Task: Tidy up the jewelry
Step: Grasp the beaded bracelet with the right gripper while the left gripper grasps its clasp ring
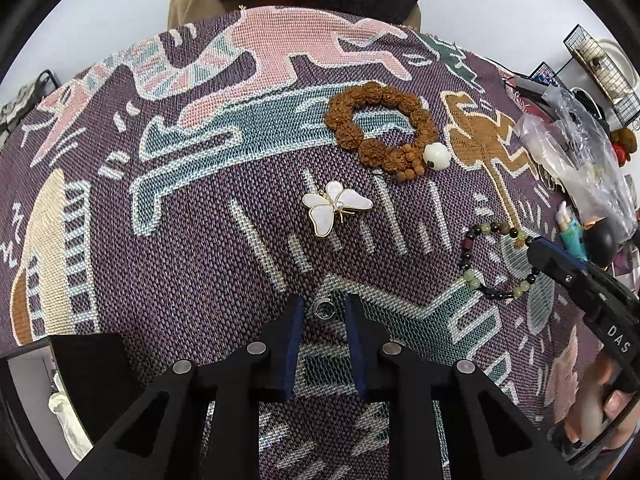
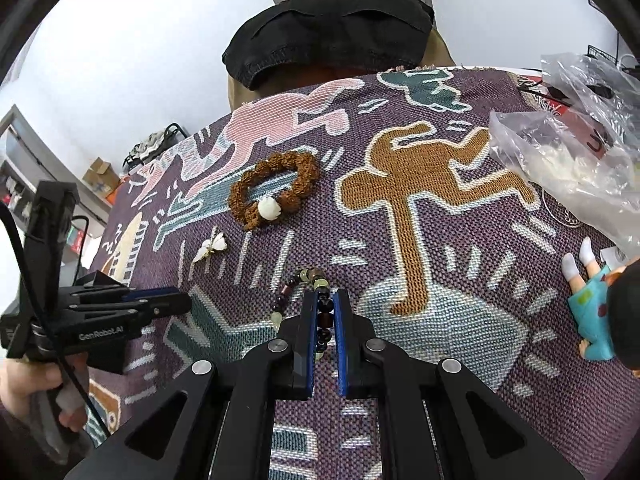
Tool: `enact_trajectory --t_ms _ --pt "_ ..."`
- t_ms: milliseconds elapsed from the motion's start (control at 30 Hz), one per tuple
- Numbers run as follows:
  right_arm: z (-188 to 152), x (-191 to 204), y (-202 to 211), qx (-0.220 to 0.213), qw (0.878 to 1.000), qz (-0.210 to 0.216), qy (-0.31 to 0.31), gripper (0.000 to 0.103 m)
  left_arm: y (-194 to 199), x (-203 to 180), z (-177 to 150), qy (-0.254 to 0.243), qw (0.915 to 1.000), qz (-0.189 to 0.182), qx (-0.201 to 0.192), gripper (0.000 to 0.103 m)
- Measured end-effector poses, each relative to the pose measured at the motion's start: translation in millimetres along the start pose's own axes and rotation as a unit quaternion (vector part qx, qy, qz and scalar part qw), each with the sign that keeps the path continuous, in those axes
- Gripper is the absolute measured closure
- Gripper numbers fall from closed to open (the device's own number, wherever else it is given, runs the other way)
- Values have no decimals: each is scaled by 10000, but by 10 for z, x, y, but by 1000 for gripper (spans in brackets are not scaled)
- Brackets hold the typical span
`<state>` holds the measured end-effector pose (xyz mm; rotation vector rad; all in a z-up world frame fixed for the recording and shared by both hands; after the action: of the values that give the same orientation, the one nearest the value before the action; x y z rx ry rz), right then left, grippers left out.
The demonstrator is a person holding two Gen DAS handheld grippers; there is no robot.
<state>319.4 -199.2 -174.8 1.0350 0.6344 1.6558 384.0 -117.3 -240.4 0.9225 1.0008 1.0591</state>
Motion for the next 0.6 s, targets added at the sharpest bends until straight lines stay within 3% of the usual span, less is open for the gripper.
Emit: enact_trajectory --t_ms 167,367,600 --pt "-1 4 -6 -25 10000 84 -46 94 -22 -11 14 -221 9993 302 -75 90" --pt "44 134 96 -144 9997 195 30 94 18 41 28 -217 9994 226 -175 90" --pt "152 424 295 -345 9985 339 248 94 383 121 79 -113 9985 111 -516 90"
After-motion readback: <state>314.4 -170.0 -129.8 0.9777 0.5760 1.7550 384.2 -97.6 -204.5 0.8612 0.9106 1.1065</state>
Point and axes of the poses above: each gripper's, at about its wrist camera, not at the fingertips, and y roughly against the way its jaws point, x to its left, z to its top, the point moved 10 cm from there along -y, roughly the way its jaws point
